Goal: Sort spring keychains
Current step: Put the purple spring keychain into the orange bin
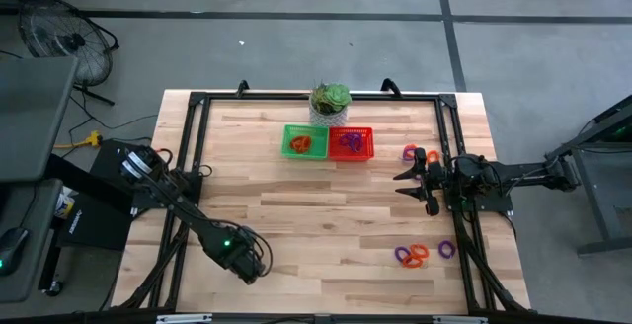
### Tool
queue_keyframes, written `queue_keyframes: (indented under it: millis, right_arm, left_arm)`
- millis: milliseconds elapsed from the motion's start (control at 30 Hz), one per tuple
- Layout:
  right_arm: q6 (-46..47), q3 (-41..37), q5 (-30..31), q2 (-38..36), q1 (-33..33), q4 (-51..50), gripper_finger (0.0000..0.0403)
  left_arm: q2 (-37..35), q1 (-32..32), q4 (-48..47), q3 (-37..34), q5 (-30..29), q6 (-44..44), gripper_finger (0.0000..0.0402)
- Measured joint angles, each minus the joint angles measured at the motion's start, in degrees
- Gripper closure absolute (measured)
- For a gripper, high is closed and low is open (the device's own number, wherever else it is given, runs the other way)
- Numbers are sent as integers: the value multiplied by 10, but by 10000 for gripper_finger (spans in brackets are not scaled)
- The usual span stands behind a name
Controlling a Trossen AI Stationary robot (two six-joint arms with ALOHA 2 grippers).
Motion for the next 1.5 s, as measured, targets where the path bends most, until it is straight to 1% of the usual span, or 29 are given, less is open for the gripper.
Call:
queue_keyframes:
  millis: [133,267,367,600,967,1400,1500]
  right_arm:
    - [0,0,0,0,0,0,240]
    - [0,0,0,0,0,0,244]
    - [0,0,0,0,0,0,246]
    - [0,0,0,0,0,0,241]
    - [0,0,0,0,0,0,246]
    - [0,0,0,0,0,0,242]
    - [0,0,0,0,0,0,245]
  left_arm:
    - [-2,6,-25,17,-2,25,398]
    - [-4,19,-42,32,-44,49,399]
    - [-12,26,-42,48,-60,78,400]
    - [-14,57,-45,89,-116,184,401]
    - [-16,131,-45,139,-149,405,401]
    - [-16,227,-42,195,-172,706,401]
    - [-17,250,-23,198,-173,772,401]
